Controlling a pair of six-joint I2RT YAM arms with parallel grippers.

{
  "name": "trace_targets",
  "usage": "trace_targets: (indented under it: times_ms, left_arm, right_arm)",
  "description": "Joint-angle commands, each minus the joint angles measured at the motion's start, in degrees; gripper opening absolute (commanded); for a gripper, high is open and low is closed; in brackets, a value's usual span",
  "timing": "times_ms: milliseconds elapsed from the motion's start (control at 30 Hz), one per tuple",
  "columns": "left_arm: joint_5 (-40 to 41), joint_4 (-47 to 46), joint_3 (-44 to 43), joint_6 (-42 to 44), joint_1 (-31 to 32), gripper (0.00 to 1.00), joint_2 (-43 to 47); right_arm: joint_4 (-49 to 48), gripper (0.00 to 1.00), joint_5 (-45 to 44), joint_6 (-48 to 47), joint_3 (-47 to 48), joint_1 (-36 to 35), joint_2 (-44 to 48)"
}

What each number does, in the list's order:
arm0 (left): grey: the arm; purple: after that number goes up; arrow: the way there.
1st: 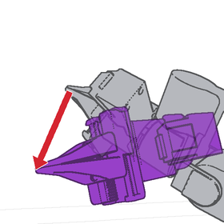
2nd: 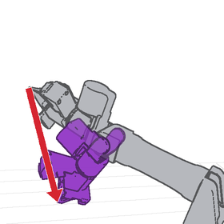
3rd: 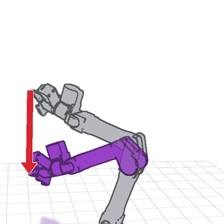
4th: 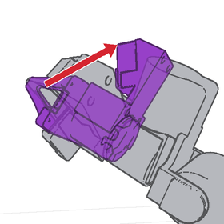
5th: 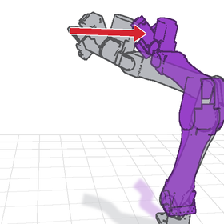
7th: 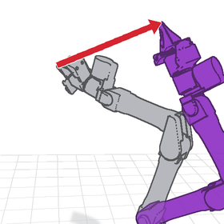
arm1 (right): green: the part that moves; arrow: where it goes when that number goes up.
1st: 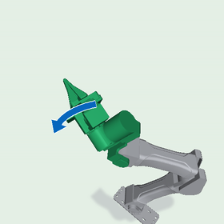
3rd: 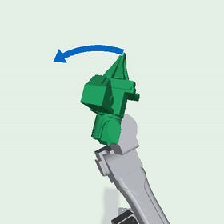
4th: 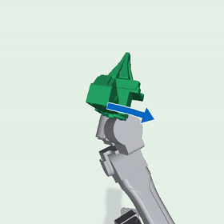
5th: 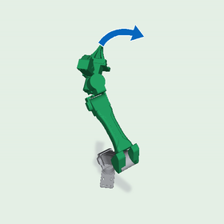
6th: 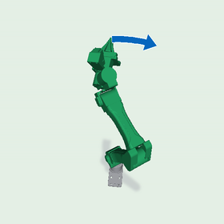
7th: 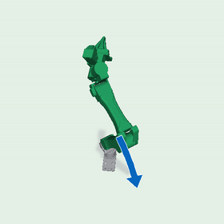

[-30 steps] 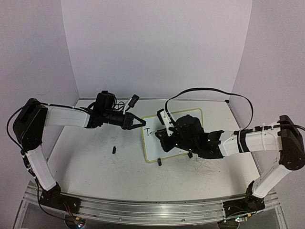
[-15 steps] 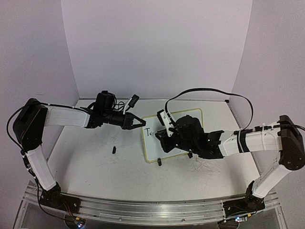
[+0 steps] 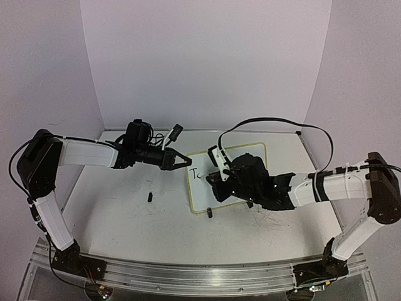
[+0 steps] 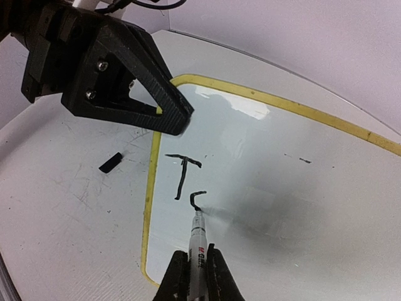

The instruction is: Write a sentence on the whiteboard

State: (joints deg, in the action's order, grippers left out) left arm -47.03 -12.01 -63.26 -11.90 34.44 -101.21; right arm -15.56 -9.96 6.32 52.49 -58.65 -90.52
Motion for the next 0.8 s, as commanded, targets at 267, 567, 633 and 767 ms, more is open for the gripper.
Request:
trace_targets:
  times_ms: [267, 567, 633, 767]
  left_arm:
    - [-0.5, -0.6, 0.1, 1.0, 0.2, 0.00, 2.4]
    - [-0.4, -0.6, 0.1, 1.0, 0.2, 0.00, 2.5]
    - [-0.4, -0.6, 0.1, 1.0, 0.2, 0.00, 2.6]
    - [-0.5, -0.6, 0.1, 0.9, 0.2, 0.00, 2.5]
  right_arm:
    - [-2.3, 0.00, -6.0, 1.3, -0.5, 0.2, 1.9]
    - [-2.6, 0.00, -6.5, 1.3, 0.7, 0.3, 0.9]
    - [-2.6, 0.00, -6.6, 1.4, 0.7, 0.4, 1.0]
    - [-2.6, 0.00, -7.0, 1.3, 0.8, 0.3, 1.1]
